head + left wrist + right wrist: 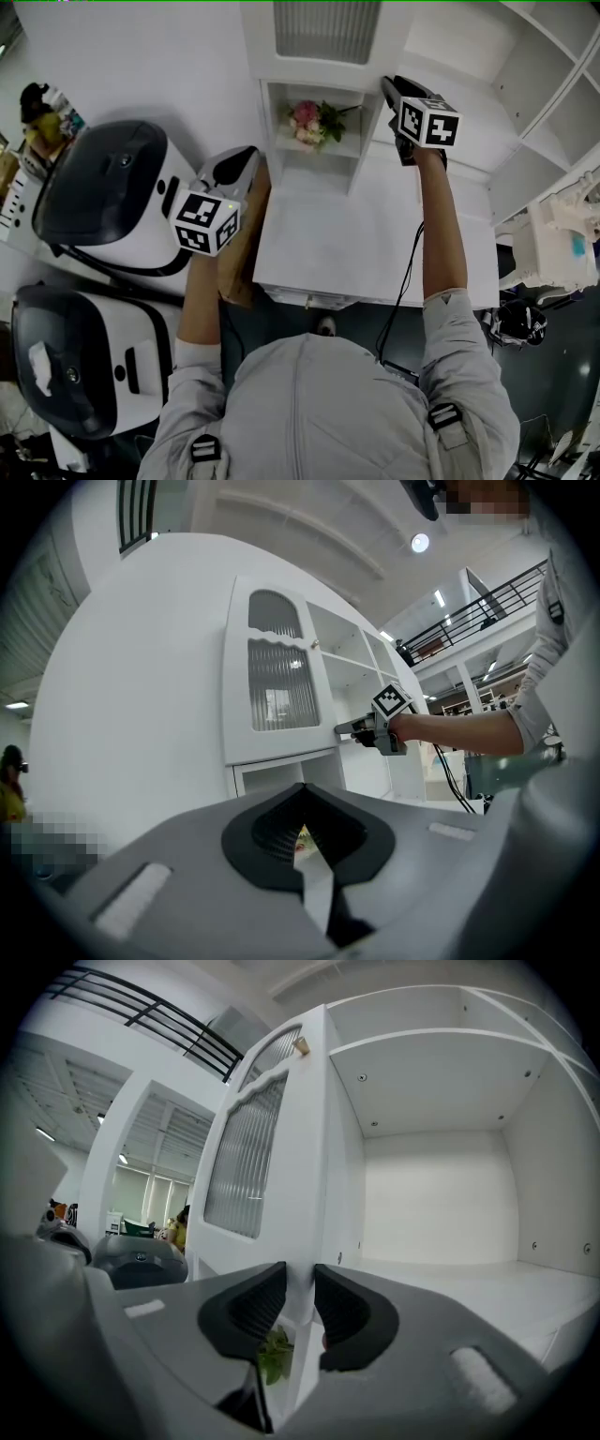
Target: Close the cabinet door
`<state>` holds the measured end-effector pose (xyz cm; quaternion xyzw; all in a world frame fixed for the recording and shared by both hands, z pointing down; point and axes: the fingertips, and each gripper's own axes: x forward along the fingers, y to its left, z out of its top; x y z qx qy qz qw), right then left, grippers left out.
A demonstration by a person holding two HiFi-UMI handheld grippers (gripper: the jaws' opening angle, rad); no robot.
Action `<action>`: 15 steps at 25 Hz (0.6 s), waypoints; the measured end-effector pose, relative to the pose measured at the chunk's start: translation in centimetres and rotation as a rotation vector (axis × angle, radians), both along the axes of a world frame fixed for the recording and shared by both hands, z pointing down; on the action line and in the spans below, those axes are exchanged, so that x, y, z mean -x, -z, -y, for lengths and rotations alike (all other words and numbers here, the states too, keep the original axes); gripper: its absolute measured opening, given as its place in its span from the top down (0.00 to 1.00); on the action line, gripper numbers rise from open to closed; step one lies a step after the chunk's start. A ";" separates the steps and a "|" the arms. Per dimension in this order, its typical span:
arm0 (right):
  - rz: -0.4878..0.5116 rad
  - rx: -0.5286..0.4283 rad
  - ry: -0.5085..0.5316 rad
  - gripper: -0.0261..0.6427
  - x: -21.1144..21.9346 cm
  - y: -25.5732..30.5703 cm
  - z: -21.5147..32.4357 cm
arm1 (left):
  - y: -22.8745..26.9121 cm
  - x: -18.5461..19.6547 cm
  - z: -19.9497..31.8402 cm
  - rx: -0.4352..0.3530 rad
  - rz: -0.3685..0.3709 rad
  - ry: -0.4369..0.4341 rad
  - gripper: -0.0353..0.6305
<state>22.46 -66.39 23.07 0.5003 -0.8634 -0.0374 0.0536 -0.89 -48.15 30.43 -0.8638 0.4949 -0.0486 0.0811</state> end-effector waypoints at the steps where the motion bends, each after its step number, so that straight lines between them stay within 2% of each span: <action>1: 0.004 -0.004 -0.002 0.82 -0.1 0.0 -0.2 | 0.0 0.0 -0.3 -0.002 0.000 -0.010 0.92; 3: -0.008 -0.013 -0.022 0.84 -0.3 -0.1 -0.9 | -0.2 0.2 -1.0 -0.006 -0.008 -0.034 0.92; 8: -0.062 -0.020 -0.094 0.83 -1.5 -1.1 -3.9 | -0.5 0.9 -2.3 -0.023 -0.041 -0.072 0.92; 12: -0.072 -0.011 -0.154 0.87 -2.8 -2.6 -7.7 | -1.1 1.3 -3.3 -0.030 -0.018 -0.093 0.92; 15: -0.078 -0.007 -0.198 0.94 -3.7 -3.9 -11.3 | -1.8 1.4 -4.4 -0.029 -0.028 -0.110 0.92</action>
